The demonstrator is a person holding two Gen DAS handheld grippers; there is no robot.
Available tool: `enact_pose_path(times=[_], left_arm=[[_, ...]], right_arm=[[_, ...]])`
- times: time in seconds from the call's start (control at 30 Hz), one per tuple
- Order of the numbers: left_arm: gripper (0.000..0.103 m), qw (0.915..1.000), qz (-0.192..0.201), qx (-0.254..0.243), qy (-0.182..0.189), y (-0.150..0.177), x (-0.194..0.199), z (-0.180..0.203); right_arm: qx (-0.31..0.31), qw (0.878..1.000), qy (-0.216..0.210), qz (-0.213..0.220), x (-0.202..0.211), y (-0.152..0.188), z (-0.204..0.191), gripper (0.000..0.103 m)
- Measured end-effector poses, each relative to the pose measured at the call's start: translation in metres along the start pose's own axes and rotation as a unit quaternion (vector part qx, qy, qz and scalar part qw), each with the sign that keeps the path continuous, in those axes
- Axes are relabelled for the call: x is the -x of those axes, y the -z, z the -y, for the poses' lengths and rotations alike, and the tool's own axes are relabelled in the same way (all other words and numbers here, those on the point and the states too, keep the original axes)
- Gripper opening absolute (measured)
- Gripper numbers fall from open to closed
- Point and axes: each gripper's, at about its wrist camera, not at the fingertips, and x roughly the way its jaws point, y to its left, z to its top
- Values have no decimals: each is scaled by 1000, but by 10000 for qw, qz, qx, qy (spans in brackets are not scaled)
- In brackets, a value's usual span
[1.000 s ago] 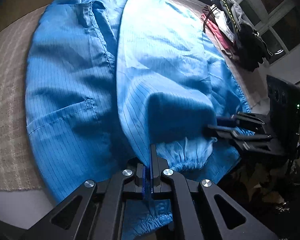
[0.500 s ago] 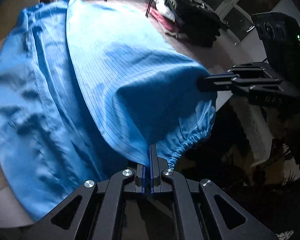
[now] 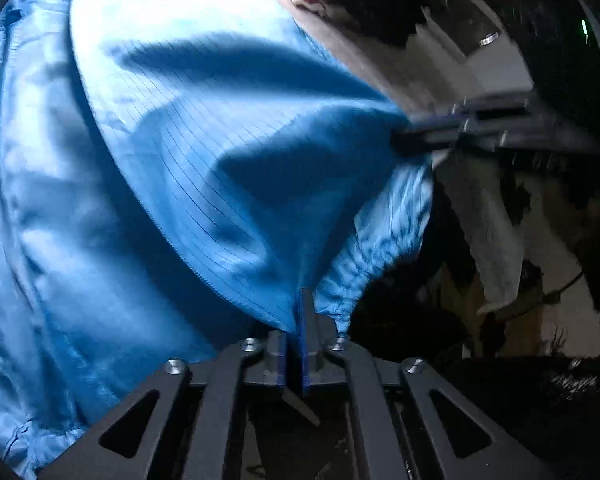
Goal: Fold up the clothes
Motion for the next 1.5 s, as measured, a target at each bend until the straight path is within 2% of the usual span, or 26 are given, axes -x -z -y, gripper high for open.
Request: enact_pose_path(times=[0.07,0.1,0.17,0.27,0.33,0.47,0.53,0.6,0.67,0.73,0.8,0.83,0.87,1.0,1.07,1.13,1.17,1.2,1.23,1.3,1.37,1.4,1.5], left_arm=[[13,9999,29,-18,-101,3,9,1],[20,9999,71,-5,-156,5,17,0],[27,9995,156,22,-265,10,32,-1],[27,9987,328,9,-383,11,50,3],[27,9980,500,-117,-367,6,53,13],[29,9965,713,-414,-124,-22,27,39],[30,9959,751,-508,-15,-37,10,51],[30,9970,540,-481,-287,-51,-18,59],[30,9977,404,-425,-348,-50,-24,65],[34,9962,582,-466,-461,-51,-18,73],[58,9924,827,-629,-654,-58,-17,88],[62,9901,908,-729,-778,-61,-21,95],[63,9874,924,-853,-958,-66,-29,102],[64,9863,695,-890,-1206,-78,-59,105],[67,9847,761,-936,-1256,-80,-60,106],[64,9839,799,-973,-1268,-81,-61,107],[53,9838,821,-973,-1259,-82,-61,106],[37,9860,863,-853,-1141,-82,-58,101],[30,9879,906,-731,-1022,-82,-55,95],[10,9908,989,-489,-784,-82,-49,83],[8,9925,1071,-245,-544,-82,-43,71],[7,9928,1116,-130,-423,-82,-40,66],[7,9911,1324,26,-99,-78,-24,59]], right_arm=[[-167,9998,-65,-42,13,-2,14,14],[-258,9996,-105,-21,21,-4,22,20],[-358,9989,-116,277,39,-8,34,23],[-544,9949,-119,843,54,-23,51,23],[-525,9936,-118,997,42,-43,55,23],[-168,9959,-77,884,-2,-81,49,23],[-99,9977,123,657,-24,-90,52,22],[-147,9981,498,317,-40,-94,63,22],[-258,9980,416,395,-27,-94,72,20],[-374,9974,330,517,-13,-94,82,21],[-539,9935,429,906,3,-105,95,41],[-614,9910,539,1060,7,-112,101,60],[-648,9891,626,1166,7,-118,106,66],[-878,9842,934,1219,-15,-146,121,66],[-994,9836,948,1172,-30,-156,125,66],[-1079,9825,975,1162,-44,-164,127,67],[-1002,9810,1038,1300,-44,-165,123,67],[-931,9798,1065,1411,-45,-167,120,67],[-881,9808,995,1428,-45,-169,119,66],[-764,9809,1017,1468,-43,-172,116,52],[-695,9814,964,1508,-40,-173,113,12],[-676,9817,913,1527,-37,-173,111,8],[-617,9822,781,1596,-30,-173,104,6]])
